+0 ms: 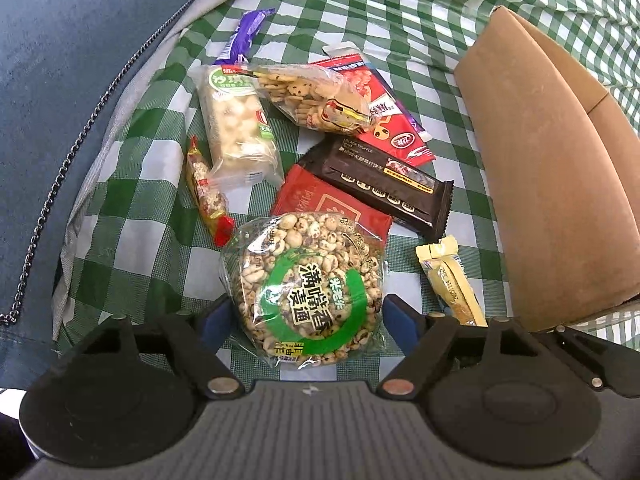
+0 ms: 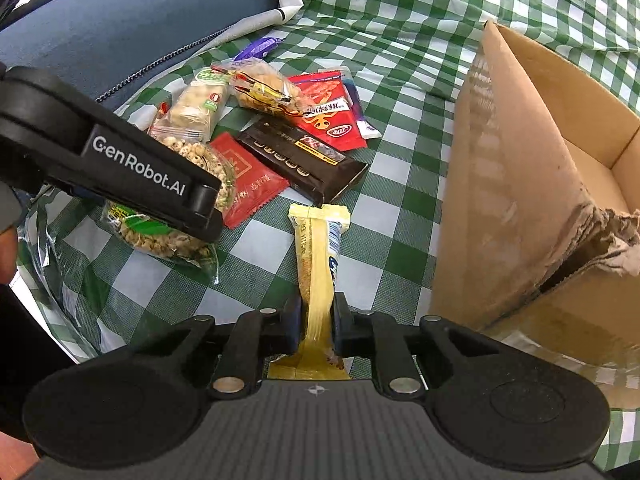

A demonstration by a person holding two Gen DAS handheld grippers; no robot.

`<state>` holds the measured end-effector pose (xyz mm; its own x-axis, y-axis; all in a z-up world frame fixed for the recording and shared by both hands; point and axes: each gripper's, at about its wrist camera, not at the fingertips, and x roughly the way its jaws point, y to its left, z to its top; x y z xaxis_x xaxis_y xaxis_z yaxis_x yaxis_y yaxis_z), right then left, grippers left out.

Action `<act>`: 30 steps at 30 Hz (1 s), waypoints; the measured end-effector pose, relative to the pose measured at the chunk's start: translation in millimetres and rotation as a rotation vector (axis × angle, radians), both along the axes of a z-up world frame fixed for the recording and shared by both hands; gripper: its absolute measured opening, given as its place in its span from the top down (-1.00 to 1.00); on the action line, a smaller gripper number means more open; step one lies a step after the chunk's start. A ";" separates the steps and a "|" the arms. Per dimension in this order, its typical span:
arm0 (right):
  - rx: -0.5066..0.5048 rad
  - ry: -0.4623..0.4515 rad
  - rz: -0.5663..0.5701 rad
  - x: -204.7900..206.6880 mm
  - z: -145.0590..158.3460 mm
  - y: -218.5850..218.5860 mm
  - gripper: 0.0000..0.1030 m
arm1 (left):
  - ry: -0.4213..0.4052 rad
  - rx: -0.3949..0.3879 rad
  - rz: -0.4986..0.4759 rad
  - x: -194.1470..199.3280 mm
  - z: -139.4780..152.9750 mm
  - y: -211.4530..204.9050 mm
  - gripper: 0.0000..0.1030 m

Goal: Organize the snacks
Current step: 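Lift the grain bag and yellow bar and carry both toward the cardboard box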

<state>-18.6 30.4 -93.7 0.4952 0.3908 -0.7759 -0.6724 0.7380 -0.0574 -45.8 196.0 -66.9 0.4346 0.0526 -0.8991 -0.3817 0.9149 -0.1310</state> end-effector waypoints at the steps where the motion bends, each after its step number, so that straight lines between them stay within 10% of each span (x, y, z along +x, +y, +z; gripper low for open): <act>1: -0.002 -0.001 0.002 0.1 -0.5 0.4 0.68 | 0.002 -0.001 0.000 0.2 -0.4 -0.5 -0.65; 30: 0.124 -0.101 0.008 -6.6 28.8 -12.6 0.73 | -0.142 -0.036 0.036 -3.3 22.3 6.7 -0.58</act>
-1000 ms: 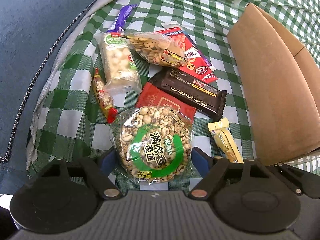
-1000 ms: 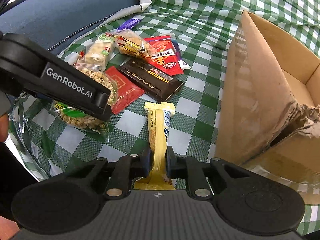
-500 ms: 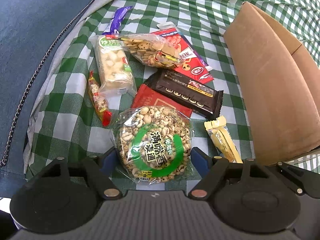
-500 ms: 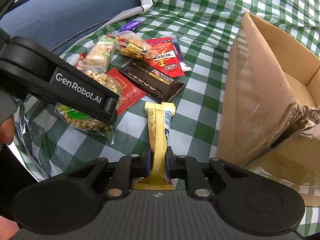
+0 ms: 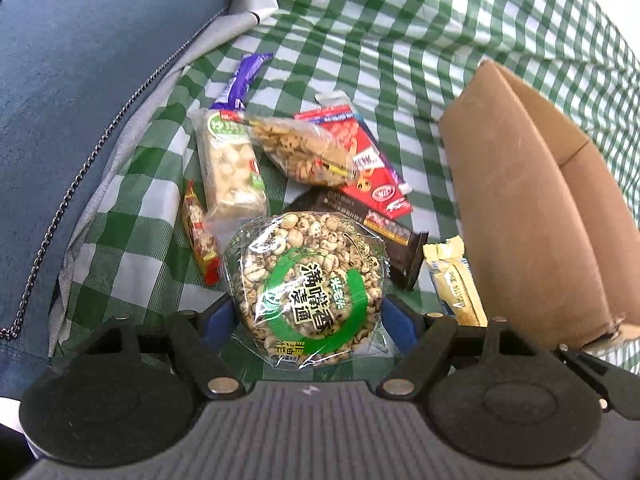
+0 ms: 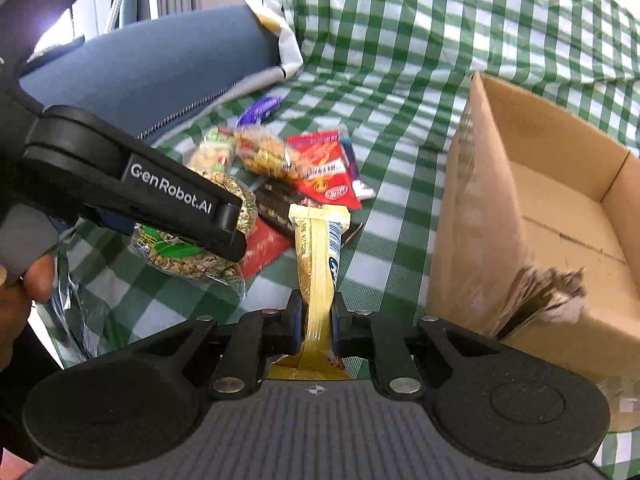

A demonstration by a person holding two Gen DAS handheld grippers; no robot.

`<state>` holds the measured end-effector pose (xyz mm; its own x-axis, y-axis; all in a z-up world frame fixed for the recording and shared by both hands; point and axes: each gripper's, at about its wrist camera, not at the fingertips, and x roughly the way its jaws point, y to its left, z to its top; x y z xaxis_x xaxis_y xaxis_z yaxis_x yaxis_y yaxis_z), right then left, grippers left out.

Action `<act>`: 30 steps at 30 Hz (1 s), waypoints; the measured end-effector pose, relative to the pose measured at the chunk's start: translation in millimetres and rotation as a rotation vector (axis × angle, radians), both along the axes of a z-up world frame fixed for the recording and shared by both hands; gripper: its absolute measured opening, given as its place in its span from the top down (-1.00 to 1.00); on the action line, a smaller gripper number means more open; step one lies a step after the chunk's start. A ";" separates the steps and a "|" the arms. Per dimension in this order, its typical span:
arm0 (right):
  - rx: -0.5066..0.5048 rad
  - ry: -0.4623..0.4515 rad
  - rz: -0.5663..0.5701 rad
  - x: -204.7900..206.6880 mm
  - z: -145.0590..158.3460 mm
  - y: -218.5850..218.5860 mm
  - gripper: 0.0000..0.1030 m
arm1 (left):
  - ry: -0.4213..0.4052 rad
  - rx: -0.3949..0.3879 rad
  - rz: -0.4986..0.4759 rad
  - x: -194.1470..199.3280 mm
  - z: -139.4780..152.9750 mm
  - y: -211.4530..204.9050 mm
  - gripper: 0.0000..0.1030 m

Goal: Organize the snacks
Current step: 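Lift the grain bag and yellow bar and carry both toward the cardboard box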

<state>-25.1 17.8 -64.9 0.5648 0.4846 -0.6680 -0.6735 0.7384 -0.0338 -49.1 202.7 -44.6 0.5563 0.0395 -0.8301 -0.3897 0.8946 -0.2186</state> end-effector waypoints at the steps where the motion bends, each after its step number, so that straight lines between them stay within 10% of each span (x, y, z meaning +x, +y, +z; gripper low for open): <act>1: 0.004 -0.006 -0.004 0.2 2.4 -0.9 0.73 | -0.013 -0.006 0.004 -0.4 2.0 0.3 -0.58; 18: 0.218 -0.112 -0.095 8.7 74.7 -43.5 0.73 | -0.205 -0.073 0.053 -1.8 50.3 -10.1 -0.59; 30: 0.302 -0.243 -0.229 47.4 144.9 -116.1 0.73 | -0.308 -0.102 -0.149 42.6 109.6 -66.4 -0.58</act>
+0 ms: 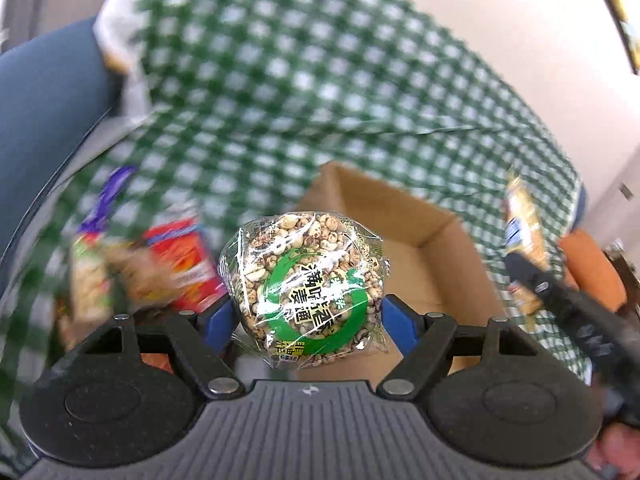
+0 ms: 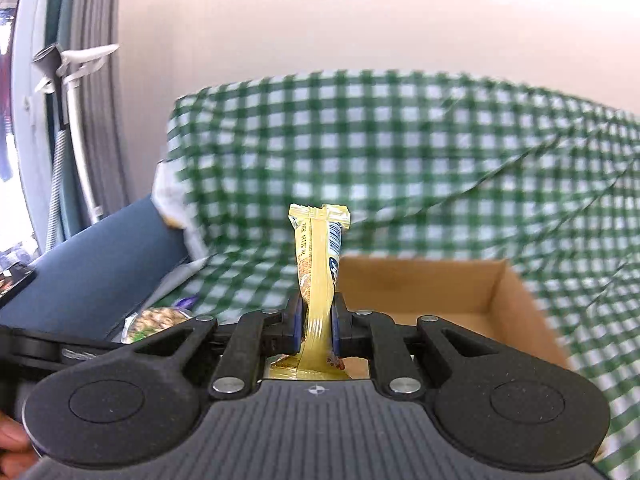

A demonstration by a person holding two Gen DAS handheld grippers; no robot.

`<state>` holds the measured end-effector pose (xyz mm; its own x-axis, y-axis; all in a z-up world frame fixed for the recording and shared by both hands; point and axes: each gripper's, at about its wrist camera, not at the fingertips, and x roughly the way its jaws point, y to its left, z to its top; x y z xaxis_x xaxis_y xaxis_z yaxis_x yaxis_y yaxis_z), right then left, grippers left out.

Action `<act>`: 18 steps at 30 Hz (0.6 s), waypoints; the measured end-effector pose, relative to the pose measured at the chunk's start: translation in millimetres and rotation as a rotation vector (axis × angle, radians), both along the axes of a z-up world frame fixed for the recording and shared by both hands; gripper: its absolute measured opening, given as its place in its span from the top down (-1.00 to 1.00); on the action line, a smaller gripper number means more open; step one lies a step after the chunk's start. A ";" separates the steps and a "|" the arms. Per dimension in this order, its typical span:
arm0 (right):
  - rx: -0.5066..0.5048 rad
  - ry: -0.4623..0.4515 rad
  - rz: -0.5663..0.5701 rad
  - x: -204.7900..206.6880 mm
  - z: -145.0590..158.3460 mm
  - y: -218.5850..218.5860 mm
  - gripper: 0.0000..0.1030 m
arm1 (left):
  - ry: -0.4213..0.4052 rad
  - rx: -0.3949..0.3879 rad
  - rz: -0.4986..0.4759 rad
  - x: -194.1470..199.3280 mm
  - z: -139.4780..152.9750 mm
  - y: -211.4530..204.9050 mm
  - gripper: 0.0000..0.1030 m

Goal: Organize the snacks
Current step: 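Lift the grain bag and yellow bar and carry both toward the cardboard box, then lower the grain bag into the box with the left tool while the right tool drops the yellow bar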

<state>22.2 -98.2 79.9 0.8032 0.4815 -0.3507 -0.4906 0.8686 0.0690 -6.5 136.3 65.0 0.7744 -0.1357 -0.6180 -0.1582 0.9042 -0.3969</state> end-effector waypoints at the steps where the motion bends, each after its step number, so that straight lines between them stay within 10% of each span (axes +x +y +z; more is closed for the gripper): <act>1: -0.008 -0.008 -0.019 5.7 0.7 -8.0 0.73 | -0.013 0.005 -0.023 5.6 5.6 -6.6 -0.58; 18: -0.066 0.066 -0.235 27.3 -42.2 -80.0 0.73 | -0.164 0.208 -0.330 29.8 -39.5 -129.3 -0.58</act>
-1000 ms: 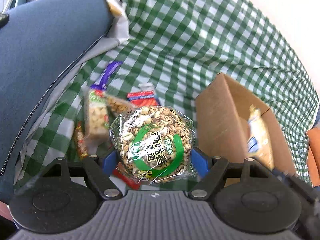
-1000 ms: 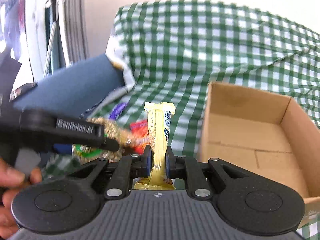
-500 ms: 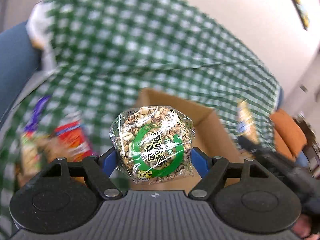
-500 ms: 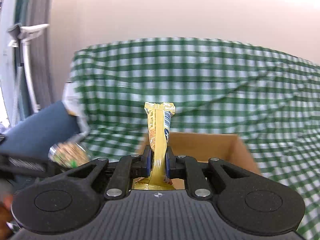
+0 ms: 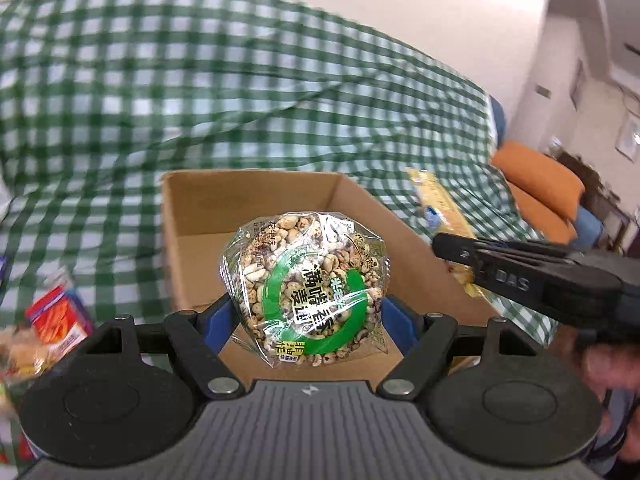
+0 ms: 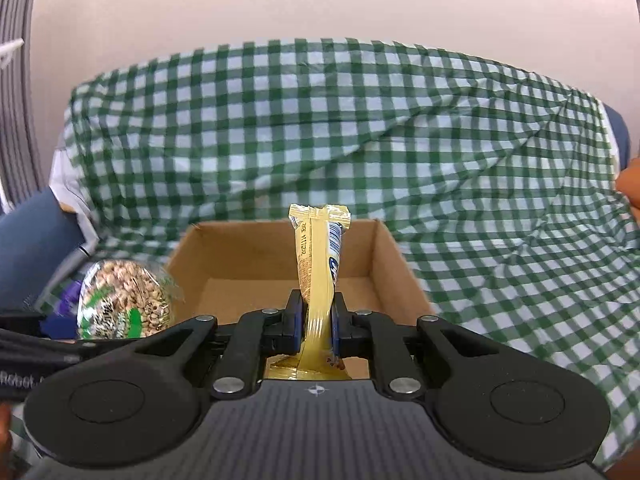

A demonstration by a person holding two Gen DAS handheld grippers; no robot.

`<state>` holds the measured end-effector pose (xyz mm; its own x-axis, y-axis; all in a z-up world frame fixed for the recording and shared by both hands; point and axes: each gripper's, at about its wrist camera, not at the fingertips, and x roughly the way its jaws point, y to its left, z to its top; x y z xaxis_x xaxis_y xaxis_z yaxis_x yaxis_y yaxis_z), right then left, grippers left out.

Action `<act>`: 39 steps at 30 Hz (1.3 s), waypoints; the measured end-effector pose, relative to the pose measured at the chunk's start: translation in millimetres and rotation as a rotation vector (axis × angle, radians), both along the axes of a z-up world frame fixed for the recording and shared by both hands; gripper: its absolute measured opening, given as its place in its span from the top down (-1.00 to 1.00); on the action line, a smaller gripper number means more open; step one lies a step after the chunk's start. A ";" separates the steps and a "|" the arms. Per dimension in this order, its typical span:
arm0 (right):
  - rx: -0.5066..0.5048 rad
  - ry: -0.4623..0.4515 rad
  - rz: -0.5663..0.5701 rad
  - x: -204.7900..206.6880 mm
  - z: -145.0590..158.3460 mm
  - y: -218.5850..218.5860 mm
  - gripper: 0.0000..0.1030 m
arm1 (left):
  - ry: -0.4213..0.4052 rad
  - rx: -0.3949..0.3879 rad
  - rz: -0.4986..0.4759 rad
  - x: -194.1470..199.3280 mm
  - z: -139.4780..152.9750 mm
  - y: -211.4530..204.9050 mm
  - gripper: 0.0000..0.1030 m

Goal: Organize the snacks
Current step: 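Lower the grain bag into the box with the left tool while the right tool drops the yellow bar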

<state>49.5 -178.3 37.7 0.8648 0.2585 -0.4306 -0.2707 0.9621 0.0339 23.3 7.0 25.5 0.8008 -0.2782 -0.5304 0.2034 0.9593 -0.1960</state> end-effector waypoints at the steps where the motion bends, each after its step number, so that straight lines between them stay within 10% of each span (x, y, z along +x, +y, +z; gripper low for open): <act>1: -0.008 0.004 -0.008 1.6 -0.9 -1.7 0.73 | -0.001 -0.003 -0.009 1.7 -1.5 -2.8 -0.58; 39: -0.090 0.006 -0.037 12.8 -6.4 3.7 0.73 | 0.055 -0.114 0.027 13.6 -8.9 8.4 -0.59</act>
